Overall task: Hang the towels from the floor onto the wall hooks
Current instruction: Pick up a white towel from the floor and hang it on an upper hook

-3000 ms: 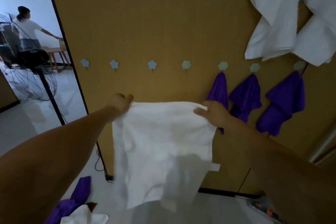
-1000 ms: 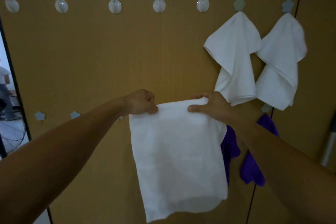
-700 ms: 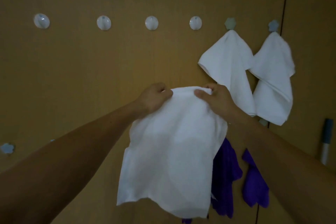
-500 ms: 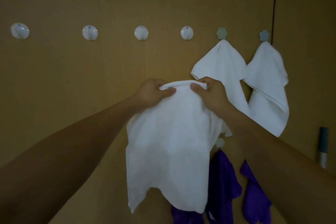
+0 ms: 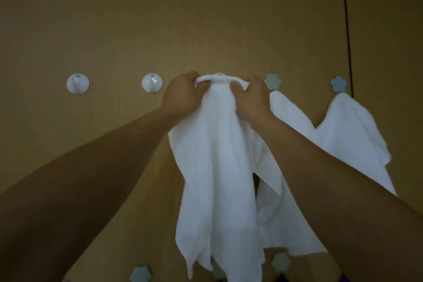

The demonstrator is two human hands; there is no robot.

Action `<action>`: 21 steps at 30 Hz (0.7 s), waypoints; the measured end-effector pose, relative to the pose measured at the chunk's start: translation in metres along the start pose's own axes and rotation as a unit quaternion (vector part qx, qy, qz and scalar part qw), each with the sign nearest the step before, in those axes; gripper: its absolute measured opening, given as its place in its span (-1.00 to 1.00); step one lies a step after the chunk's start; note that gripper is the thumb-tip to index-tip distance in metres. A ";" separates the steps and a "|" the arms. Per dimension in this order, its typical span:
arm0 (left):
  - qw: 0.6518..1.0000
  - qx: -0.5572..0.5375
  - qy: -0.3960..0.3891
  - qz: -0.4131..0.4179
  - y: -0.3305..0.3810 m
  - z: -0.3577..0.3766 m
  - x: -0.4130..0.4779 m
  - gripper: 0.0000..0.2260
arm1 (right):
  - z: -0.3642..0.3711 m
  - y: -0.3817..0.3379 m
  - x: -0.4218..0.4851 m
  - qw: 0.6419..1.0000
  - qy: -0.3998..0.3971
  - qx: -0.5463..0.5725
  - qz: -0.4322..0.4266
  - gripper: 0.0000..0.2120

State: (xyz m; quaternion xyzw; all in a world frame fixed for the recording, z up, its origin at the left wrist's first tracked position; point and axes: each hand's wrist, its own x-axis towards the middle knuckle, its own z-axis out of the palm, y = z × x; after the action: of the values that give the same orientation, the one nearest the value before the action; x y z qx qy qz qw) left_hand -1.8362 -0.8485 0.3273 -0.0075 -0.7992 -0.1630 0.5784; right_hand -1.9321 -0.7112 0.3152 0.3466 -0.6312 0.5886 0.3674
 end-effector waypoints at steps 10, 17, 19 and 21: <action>0.995 0.095 0.037 0.016 -0.004 0.021 0.064 -0.83 | 0.015 0.006 0.065 0.998 0.031 -0.045 0.027 -0.66; 0.989 0.144 0.046 0.005 -0.024 0.038 0.062 -0.89 | 0.030 0.015 0.062 0.989 0.048 -0.143 0.008 -0.75; 0.989 0.142 0.038 0.002 -0.027 0.040 0.061 -0.88 | 0.035 0.018 0.058 0.987 0.045 -0.153 0.000 -0.80; 0.989 0.144 0.018 -0.006 -0.026 0.039 0.060 -0.86 | 0.036 0.018 0.057 0.990 0.030 -0.140 0.006 -0.83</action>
State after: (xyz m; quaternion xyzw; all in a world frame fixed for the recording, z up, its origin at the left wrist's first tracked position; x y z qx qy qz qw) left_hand -1.8973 -0.8734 0.3658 0.0837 -0.8038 -0.0501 0.5868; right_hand -1.9776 -0.7458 0.3553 0.2706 -0.6980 0.5068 0.4275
